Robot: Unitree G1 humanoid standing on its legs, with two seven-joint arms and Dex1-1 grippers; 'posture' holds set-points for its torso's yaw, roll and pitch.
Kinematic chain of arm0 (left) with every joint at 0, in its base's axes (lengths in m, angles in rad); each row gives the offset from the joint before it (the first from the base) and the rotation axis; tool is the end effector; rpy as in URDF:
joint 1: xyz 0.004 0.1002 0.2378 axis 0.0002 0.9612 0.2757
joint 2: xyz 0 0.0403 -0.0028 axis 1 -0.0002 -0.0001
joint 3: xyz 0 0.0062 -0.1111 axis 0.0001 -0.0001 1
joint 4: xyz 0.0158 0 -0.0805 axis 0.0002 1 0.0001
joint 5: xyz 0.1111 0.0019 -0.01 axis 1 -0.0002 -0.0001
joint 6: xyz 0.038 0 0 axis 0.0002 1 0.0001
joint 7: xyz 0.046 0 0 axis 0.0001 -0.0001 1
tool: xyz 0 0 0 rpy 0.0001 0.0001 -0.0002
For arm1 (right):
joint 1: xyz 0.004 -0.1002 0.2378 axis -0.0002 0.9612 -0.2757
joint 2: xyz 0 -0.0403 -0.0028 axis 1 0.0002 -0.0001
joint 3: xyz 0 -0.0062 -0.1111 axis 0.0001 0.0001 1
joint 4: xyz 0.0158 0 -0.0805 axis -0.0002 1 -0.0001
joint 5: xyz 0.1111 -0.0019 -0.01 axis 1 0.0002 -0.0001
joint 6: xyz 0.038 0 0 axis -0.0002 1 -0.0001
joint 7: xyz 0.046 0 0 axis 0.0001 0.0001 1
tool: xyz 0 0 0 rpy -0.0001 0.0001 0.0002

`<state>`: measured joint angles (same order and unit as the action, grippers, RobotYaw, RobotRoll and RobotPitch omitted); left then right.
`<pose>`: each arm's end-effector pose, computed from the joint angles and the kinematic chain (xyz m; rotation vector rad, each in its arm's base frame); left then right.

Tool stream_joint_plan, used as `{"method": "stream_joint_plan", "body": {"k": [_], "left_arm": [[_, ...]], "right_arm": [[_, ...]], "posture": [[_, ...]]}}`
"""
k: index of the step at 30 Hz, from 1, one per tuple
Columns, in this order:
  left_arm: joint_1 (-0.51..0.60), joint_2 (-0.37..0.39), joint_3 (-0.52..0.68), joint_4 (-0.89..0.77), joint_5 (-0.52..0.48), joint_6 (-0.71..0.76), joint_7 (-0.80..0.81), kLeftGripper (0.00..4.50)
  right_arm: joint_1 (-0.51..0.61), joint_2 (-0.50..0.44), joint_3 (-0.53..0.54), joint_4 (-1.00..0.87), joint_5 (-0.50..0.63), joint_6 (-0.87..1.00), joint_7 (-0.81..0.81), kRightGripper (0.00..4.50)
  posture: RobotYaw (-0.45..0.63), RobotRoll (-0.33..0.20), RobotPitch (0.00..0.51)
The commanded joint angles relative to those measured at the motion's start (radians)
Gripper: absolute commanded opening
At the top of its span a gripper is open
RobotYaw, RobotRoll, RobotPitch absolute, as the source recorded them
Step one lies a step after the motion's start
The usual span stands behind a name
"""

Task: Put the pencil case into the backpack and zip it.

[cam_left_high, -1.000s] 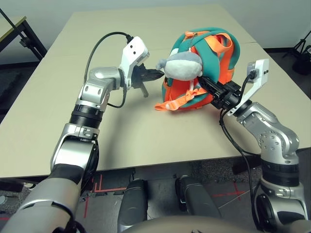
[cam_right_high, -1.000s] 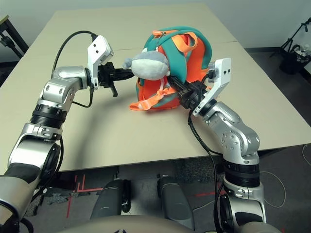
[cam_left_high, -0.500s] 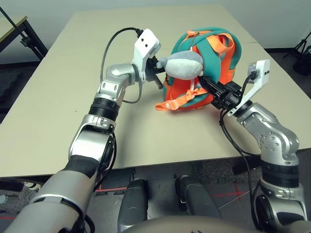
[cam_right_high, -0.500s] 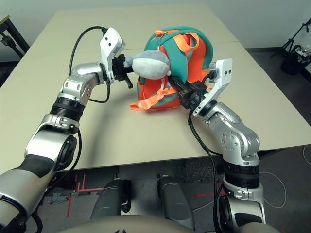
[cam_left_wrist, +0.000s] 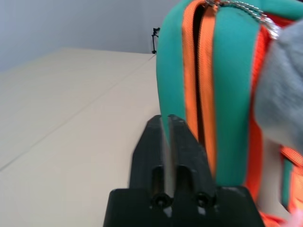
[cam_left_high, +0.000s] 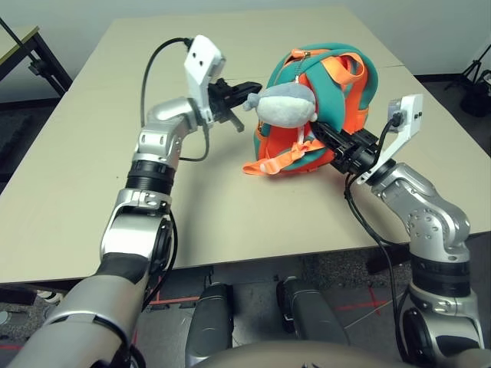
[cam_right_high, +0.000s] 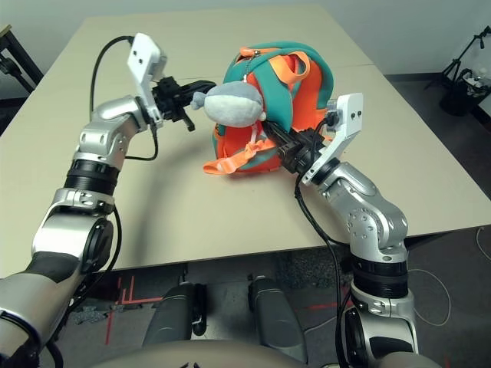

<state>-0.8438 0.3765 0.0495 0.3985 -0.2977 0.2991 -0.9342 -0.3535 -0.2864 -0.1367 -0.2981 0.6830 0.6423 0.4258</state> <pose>0.3500 0.1929 0.2013 0.1081 -0.1287 -0.9605 0.2570 -0.1829 0.1583 0.2992 -0.0780 0.7089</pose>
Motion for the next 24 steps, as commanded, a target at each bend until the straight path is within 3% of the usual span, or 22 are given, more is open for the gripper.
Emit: {"method": "stream_joint_plan", "body": {"k": [1,9,12,16,24], "left_arm": [[0.061,0.056,0.014,-0.14,-0.058,0.1,-0.031,1.31],[0.112,0.159,0.053,-0.359,-0.205,0.276,-0.075,4.38],[0.108,0.169,0.073,-0.42,-0.278,0.336,-0.082,4.5],[0.097,0.181,0.054,-0.453,-0.29,0.351,-0.086,4.5],[0.041,0.136,0.004,-0.405,-0.284,0.323,-0.086,4.5]], "right_arm": [[-0.015,0.001,0.031,0.02,-0.006,-0.017,0.041,0.11],[-0.027,0.003,0.041,0.05,-0.019,-0.03,0.064,0.11],[-0.029,0.006,0.044,0.058,-0.024,-0.034,0.069,0.11],[-0.026,0.007,0.047,0.058,-0.029,-0.038,0.074,0.11],[-0.026,0.011,0.047,0.051,-0.034,-0.038,0.073,0.11]], "posture": [[-0.15,0.0,0.09],[-0.13,0.0,0.085],[-0.13,0.0,0.084],[-0.13,0.0,0.084],[-0.14,0.0,0.083]]}}
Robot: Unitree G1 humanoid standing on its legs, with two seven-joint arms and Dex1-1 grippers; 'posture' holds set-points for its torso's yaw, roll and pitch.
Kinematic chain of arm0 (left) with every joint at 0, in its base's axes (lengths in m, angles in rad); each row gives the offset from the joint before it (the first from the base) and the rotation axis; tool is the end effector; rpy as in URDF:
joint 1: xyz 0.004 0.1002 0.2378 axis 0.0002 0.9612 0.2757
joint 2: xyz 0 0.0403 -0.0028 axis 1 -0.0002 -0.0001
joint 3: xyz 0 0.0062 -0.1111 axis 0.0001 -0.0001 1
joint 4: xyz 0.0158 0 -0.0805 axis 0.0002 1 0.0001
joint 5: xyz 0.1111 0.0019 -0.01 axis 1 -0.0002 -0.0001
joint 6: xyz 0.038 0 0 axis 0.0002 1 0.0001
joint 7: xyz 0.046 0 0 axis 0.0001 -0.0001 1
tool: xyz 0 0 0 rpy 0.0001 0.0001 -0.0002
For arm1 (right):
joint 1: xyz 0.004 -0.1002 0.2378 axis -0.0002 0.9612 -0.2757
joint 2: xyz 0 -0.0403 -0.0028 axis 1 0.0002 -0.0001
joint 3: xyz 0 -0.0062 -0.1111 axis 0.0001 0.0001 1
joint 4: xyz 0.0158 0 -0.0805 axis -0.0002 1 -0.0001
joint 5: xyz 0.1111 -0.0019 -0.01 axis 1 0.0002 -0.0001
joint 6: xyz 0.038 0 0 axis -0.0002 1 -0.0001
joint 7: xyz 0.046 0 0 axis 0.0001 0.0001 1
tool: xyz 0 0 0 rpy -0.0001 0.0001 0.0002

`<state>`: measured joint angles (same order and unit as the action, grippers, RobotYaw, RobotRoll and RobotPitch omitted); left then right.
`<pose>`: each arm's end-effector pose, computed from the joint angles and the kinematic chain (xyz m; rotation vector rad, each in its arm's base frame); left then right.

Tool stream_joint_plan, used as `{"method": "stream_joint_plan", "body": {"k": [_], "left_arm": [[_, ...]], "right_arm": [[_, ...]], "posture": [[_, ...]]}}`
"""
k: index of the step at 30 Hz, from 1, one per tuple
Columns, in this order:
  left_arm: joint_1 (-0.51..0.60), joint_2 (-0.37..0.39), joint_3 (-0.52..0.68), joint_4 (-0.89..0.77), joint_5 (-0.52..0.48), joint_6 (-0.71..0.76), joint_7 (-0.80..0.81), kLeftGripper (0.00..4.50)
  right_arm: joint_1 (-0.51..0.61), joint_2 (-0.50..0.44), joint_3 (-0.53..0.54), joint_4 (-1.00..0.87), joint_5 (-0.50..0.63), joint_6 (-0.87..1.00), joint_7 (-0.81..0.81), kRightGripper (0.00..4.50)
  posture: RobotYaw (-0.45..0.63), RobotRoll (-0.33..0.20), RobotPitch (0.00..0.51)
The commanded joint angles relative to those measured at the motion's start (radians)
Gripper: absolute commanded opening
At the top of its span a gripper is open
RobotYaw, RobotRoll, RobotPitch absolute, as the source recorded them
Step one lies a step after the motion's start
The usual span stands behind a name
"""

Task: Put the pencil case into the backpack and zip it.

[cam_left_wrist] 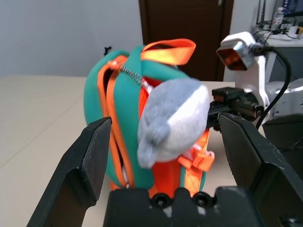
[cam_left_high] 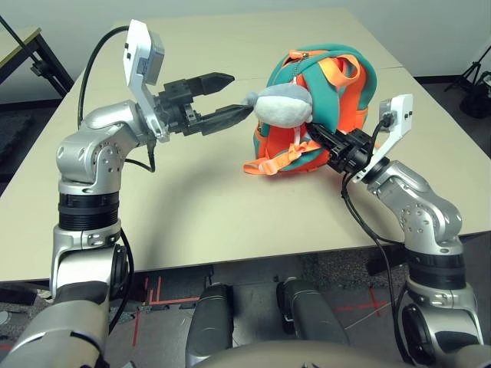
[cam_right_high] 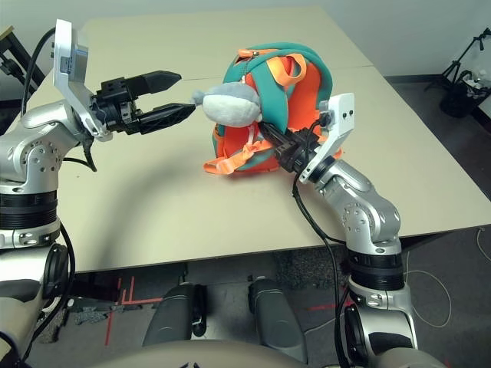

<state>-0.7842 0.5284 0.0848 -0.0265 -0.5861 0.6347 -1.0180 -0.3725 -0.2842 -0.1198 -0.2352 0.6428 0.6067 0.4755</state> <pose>0.3059 0.2023 0.2515 0.0739 -0.1786 -1.2097 0.2648 -0.1825 0.1531 0.2830 -0.0707 0.7291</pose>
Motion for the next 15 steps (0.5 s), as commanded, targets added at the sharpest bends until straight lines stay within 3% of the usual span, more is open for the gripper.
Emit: {"method": "stream_joint_plan", "body": {"k": [1,15], "left_arm": [[-0.023,-0.021,-0.033,0.026,0.006,-0.016,-0.001,4.5],[-0.132,-0.152,-0.163,0.279,0.129,-0.168,-0.049,4.5]], "right_arm": [[-0.008,0.009,0.029,-0.011,0.006,-0.002,0.023,0.11],[0.013,0.024,0.027,-0.045,0.0,0.0,0.006,0.11]], "posture": [[-0.14,0.0,0.083],[-0.19,0.0,0.08]]}}
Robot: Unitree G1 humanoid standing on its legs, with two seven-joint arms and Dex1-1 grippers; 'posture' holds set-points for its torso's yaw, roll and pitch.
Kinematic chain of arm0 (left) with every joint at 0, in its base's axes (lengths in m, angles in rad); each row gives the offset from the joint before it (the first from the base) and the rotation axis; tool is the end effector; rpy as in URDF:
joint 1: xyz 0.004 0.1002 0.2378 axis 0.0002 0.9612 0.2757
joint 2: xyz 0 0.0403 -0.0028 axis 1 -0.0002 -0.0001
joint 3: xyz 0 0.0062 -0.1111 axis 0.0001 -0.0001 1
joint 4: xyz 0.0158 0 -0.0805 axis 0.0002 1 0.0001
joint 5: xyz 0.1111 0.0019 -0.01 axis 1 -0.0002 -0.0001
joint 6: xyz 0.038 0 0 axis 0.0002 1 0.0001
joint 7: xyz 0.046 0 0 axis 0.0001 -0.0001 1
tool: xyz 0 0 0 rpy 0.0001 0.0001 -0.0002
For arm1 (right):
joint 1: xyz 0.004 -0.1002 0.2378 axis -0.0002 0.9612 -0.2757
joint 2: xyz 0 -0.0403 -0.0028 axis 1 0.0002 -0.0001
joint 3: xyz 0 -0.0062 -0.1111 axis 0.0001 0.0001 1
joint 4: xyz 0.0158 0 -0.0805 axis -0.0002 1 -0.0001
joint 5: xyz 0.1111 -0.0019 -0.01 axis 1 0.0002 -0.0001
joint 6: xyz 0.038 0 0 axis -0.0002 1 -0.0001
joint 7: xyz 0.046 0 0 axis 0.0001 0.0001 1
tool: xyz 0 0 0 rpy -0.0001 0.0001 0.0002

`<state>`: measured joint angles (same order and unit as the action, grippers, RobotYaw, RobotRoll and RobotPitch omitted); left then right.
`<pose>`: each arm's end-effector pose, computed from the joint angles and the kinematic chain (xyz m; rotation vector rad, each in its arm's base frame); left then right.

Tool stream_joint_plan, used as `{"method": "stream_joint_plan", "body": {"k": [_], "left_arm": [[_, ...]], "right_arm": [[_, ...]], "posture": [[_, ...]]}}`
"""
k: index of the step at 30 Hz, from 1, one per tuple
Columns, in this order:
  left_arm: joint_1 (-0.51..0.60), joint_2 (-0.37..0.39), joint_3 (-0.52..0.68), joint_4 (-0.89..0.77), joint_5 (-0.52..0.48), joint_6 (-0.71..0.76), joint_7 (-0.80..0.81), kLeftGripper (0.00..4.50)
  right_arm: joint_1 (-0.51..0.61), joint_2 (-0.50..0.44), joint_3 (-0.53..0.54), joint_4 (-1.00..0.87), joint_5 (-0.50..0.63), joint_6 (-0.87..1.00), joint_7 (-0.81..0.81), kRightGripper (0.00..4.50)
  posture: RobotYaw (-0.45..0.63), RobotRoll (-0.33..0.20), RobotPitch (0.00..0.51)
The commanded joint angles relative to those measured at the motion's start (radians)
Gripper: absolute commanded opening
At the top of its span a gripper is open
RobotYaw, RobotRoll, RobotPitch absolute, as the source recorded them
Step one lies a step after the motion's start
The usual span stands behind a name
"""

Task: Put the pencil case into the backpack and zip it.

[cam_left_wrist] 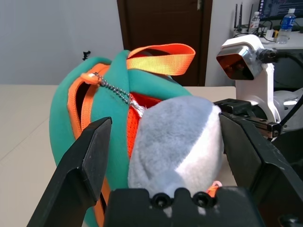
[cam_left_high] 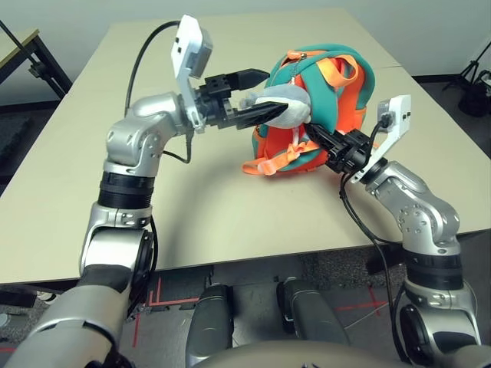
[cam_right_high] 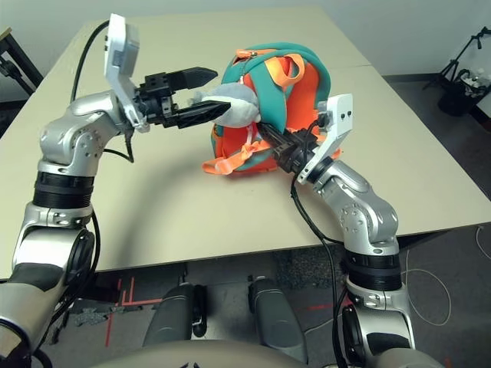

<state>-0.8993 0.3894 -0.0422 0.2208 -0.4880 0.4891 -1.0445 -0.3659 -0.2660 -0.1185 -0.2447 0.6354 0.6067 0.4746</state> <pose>0.3399 0.1598 0.2350 0.0568 -0.1500 -1.2831 0.2635 -0.1794 0.1517 0.2918 -0.0745 0.7317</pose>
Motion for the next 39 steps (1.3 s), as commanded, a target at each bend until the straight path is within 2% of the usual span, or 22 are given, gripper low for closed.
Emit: {"method": "stream_joint_plan", "body": {"k": [1,5,8,14,17,21,34,39], "left_arm": [[-0.018,-0.018,-0.042,0.038,0.035,-0.023,-0.027,4.5],[-0.018,-0.022,-0.056,0.052,0.05,-0.025,-0.047,4.5],[-0.014,-0.019,-0.059,0.045,0.052,-0.015,-0.057,3.52],[-0.006,-0.001,-0.06,0.011,0.048,0.006,-0.066,1.22],[-0.006,0.01,-0.053,-0.004,0.045,0.014,-0.064,0.43],[-0.007,0.024,-0.035,-0.006,0.038,0.013,-0.058,0.34],[-0.058,0.149,0.082,0.024,-0.014,0.049,-0.084,0.34],[-0.034,0.199,0.101,0.015,-0.02,0.07,-0.091,0.34]], "right_arm": [[0.008,0.007,0.025,-0.038,0.007,0.0,0.006,0.11],[0.012,0.008,0.022,-0.046,0.007,0.001,0.0,0.11],[0.015,0.008,0.021,-0.048,0.007,0.0,-0.002,0.11],[0.011,0.012,0.025,-0.042,0.005,-0.003,0.001,0.11],[0.006,0.014,0.028,-0.034,0.004,-0.005,0.005,0.11],[0.0,0.017,0.033,-0.024,0.001,-0.009,0.009,0.11],[-0.006,0.035,0.052,-0.013,-0.005,-0.012,0.015,0.11],[-0.004,0.035,0.052,-0.014,-0.005,-0.01,0.017,0.11]], "posture": [[-0.19,0.0,0.08],[-0.19,0.0,0.08],[-0.19,0.0,0.081],[-0.17,0.0,0.08],[-0.16,0.0,0.079],[-0.16,0.0,0.079],[-0.14,0.0,0.087],[-0.14,0.0,0.089]]}}
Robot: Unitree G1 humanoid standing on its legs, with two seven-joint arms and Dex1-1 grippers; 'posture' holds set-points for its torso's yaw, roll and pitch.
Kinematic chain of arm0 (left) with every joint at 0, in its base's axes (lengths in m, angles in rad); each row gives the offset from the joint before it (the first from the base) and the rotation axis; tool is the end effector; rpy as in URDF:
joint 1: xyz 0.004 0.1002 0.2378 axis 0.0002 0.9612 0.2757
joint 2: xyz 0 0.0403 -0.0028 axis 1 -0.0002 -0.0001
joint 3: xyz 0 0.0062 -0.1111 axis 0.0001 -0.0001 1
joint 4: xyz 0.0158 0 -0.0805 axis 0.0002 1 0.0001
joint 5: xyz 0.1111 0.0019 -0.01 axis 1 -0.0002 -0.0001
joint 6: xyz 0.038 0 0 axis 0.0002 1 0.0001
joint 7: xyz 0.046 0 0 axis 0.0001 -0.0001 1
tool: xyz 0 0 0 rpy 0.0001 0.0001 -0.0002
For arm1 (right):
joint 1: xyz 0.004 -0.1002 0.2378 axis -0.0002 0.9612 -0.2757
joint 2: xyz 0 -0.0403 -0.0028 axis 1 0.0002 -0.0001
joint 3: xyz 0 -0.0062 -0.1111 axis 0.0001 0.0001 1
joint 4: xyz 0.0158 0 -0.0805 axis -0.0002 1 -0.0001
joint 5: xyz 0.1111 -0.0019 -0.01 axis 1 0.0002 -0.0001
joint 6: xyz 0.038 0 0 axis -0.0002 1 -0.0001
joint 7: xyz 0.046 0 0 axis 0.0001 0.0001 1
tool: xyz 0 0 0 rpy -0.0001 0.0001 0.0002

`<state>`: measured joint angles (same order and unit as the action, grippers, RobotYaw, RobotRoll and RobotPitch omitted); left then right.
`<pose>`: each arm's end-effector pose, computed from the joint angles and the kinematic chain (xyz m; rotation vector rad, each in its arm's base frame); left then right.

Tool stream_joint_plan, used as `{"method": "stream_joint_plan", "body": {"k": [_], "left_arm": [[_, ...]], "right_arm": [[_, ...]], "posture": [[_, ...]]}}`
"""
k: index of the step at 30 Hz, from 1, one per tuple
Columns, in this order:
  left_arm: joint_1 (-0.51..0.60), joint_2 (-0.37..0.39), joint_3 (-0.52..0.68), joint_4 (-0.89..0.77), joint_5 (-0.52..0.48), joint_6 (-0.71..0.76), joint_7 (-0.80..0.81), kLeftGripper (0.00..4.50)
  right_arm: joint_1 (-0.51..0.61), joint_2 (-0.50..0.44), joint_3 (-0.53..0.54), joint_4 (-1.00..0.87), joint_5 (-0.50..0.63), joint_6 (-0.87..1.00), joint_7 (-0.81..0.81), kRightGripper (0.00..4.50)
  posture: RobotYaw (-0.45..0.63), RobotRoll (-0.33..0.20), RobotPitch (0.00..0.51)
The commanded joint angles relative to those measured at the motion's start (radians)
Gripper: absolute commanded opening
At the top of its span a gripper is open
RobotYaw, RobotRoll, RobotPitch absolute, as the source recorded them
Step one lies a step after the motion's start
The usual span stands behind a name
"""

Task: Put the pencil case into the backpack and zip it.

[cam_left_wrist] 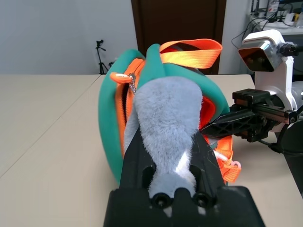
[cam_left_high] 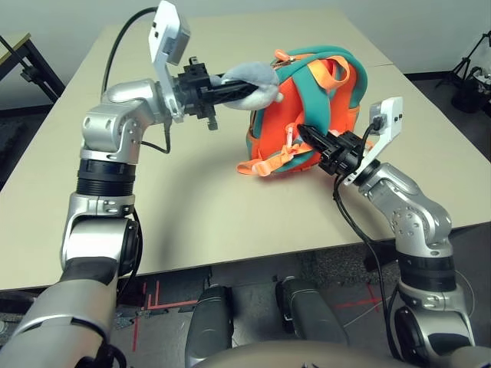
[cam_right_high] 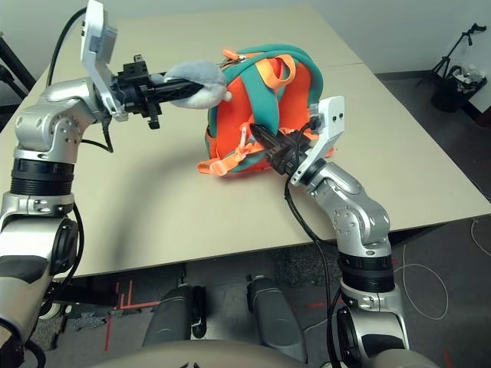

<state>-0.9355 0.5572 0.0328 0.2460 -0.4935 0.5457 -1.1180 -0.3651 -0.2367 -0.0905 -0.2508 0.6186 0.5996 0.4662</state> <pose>0.3350 0.2118 0.2631 0.1221 -0.1261 -1.1952 0.2632 -0.1693 0.1497 0.2970 -0.0747 0.7483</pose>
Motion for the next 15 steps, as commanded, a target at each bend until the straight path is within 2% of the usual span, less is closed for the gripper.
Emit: {"method": "stream_joint_plan", "body": {"k": [1,8,15], "left_arm": [[0.011,0.04,0.029,-0.011,-0.013,0.015,-0.017,0.34],[0.13,0.085,0.024,-0.063,-0.015,0.048,-0.018,0.34],[0.272,0.083,0.005,-0.127,-0.015,0.088,0.004,0.34]], "right_arm": [[-0.005,0.006,0.024,-0.008,0.012,-0.002,0.025,0.11],[-0.009,0.008,0.028,-0.002,0.012,-0.001,0.029,0.11],[-0.022,0.009,0.034,0.012,0.009,0.0,0.04,0.11]], "posture": [[-0.14,0.0,0.089],[-0.13,0.0,0.092],[-0.11,0.0,0.092]]}}
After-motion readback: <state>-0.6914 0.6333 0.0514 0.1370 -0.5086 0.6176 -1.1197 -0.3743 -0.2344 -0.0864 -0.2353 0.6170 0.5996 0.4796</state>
